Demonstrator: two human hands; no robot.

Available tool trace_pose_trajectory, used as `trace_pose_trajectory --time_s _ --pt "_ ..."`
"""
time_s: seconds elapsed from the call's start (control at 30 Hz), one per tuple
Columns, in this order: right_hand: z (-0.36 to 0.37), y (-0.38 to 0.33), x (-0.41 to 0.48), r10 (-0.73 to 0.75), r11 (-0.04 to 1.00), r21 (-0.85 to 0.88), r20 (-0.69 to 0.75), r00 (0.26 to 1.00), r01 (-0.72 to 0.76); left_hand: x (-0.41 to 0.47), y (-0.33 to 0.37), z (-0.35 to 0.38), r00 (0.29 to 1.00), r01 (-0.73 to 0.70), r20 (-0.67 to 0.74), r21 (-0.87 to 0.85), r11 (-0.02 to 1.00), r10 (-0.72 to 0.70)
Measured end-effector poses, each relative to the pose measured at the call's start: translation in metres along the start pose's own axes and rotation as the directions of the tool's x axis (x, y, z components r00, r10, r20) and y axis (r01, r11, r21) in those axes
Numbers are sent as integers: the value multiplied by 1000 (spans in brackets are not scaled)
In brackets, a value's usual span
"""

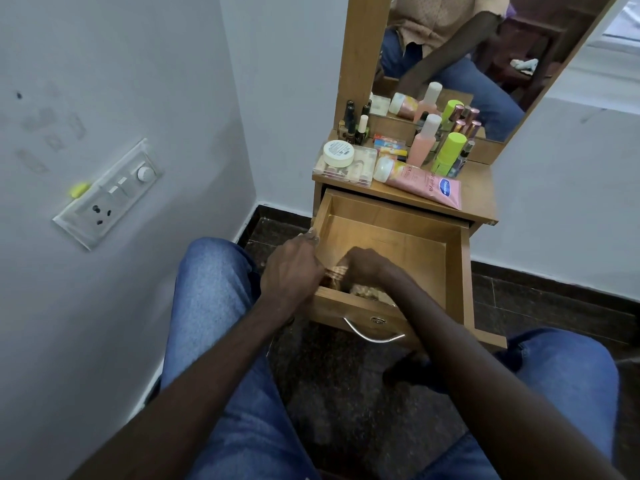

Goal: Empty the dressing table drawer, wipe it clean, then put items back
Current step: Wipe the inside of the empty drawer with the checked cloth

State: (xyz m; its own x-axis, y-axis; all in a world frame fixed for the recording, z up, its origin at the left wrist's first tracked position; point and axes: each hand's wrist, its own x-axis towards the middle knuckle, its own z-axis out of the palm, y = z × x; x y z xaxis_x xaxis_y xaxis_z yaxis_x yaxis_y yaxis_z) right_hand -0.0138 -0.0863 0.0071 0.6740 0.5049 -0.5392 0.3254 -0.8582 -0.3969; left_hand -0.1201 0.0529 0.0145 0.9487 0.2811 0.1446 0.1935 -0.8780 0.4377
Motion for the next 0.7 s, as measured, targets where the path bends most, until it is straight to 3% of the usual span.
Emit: trace_pose_trajectory --time_s 0.1,0.17,0.47,0.6,0.7 --pt "8 -20 9 -148 988 -44 -30 989 146 2 -3 4 999 -26 -24 14 1000 26" --pt "5 -21 11 -165 982 -89 26 986 167 2 -4 5 999 -27 -23 7 1000 27" --pt "-34 31 -10 151 917 -396 214 965 -56 5 -6 2 999 -28 -17 6 1000 28" --pt "-42 82 -31 191 947 -293 171 966 -135 4 -2 0 999 -37 -29 5 999 37" --pt "-47 108 -50 156 988 18 13 988 -156 3 2 -1 998 -47 -32 29 998 47"
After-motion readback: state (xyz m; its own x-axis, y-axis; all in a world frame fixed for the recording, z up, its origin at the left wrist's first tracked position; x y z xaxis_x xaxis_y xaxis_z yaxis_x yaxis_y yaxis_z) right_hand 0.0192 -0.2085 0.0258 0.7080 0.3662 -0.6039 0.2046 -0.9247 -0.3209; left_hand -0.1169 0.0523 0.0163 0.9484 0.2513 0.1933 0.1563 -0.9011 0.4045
